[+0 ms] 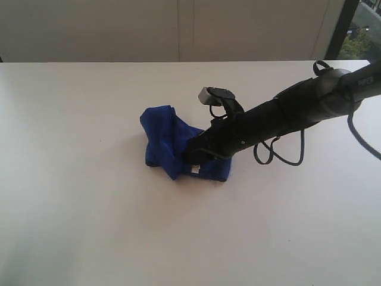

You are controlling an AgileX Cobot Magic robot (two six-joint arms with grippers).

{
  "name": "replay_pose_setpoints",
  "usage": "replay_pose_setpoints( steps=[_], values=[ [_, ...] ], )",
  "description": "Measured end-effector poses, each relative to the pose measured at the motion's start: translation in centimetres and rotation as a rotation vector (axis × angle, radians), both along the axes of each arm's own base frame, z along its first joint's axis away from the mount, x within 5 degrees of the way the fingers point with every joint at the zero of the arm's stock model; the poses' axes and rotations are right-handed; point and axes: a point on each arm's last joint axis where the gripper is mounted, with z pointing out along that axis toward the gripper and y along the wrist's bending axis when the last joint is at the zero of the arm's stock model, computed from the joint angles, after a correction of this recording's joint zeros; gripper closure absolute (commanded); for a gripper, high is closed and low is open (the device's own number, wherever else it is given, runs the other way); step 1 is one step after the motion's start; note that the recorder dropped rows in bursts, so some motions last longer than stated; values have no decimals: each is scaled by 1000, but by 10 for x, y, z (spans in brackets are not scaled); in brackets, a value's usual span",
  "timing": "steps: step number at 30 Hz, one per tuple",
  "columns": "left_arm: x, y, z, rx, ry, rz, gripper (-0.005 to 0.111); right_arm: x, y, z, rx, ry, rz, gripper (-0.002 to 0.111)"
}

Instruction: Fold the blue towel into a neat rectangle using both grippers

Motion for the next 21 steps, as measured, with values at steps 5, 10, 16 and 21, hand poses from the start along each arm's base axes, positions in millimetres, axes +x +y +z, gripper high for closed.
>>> replay_pose_setpoints(
  steps=[5,10,16,21],
  values=[
    [0,0,0,0,0,0,107,0,0,0,3,2,3,108],
    [0,0,0,0,0,0,107,0,0,1,6,1,4,108],
    [0,0,0,0,0,0,107,-2,-1,36,14,-91,28,108],
    [0,0,0,0,0,0,107,-10,-6,80,-20,-228,77,108]
  ],
)
